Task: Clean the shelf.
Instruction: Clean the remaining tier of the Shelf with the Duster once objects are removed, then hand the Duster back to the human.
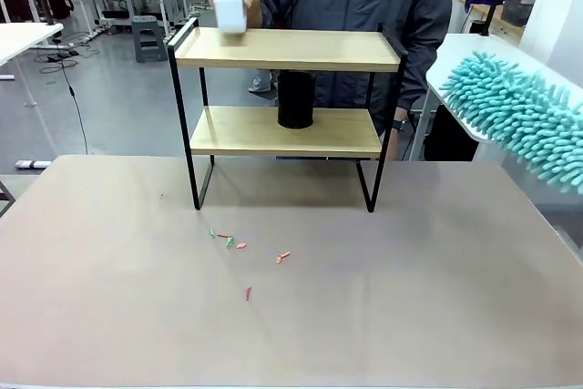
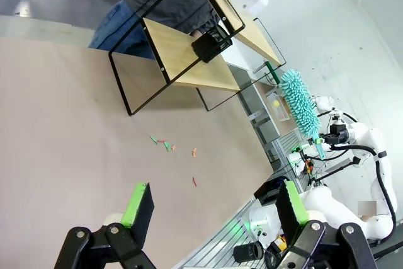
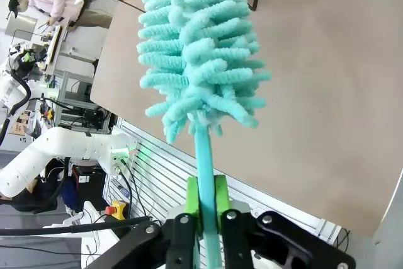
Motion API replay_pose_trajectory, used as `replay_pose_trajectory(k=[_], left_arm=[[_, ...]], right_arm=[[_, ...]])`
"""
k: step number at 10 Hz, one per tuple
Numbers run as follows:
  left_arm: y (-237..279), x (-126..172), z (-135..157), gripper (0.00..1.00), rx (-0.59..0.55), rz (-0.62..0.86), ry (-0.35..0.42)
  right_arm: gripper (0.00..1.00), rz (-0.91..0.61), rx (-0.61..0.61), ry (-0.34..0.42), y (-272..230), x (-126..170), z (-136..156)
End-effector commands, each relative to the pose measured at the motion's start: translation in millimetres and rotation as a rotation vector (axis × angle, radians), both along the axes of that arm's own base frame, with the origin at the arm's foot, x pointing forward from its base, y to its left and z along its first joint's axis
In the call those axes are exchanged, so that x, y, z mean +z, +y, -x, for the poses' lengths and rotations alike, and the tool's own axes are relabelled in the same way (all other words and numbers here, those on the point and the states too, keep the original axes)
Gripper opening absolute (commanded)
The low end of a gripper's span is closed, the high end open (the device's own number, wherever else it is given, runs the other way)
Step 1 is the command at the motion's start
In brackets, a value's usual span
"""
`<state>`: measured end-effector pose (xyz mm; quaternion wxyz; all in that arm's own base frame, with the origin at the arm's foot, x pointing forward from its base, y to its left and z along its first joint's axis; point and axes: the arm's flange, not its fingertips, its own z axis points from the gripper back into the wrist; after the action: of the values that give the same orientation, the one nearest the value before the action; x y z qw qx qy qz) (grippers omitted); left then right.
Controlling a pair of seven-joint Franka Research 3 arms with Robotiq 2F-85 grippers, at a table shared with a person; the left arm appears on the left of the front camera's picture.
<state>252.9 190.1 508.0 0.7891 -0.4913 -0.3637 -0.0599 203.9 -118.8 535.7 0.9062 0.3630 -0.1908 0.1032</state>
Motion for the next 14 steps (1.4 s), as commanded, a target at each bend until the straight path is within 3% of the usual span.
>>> replay_pose_trajectory(k=[1, 7, 8, 9, 10, 11, 12, 14], left_arm=[[-1.1, 1.8, -0.6, 1.00, -0.002, 0.010, -0.025], [0.0, 0.0, 0.0, 1.00, 0.000, 0.000, 0.000], [-22.3, 26.1, -9.5, 1.00, -0.055, -0.088, -0.100], [-52.2, 75.9, -28.0, 1.00, -0.198, -0.152, -0.244], [-91.8, 122.8, -40.6, 1.00, -0.326, -0.215, -0.334], [-139.5, 155.1, -48.1, 1.00, -0.438, -0.247, -0.404], [-196.5, 172.9, -55.2, 1.00, -0.532, -0.254, -0.433], [-279.0, 169.1, -56.1, 1.00, -0.672, -0.270, -0.416]], right_arm=[[0.12, 0.006, 0.011, -0.009, -6.2, 1.2, 0.5], [0.12, 0.000, 0.000, 0.000, 0.0, 0.0, 0.0], [0.12, 0.016, -0.035, -0.057, -15.9, 16.5, 3.3], [0.12, 0.069, 0.007, -0.211, -24.0, 63.3, -6.3], [0.12, 0.150, 0.037, -0.312, -24.4, 112.8, -16.7], [0.12, 0.184, 0.174, -0.375, -7.7, 151.0, -28.0], [0.12, 0.277, 0.332, -0.378, 28.6, 172.8, -39.3], [0.12, 0.402, 0.712, -0.329, 92.4, 173.1, -44.0]])
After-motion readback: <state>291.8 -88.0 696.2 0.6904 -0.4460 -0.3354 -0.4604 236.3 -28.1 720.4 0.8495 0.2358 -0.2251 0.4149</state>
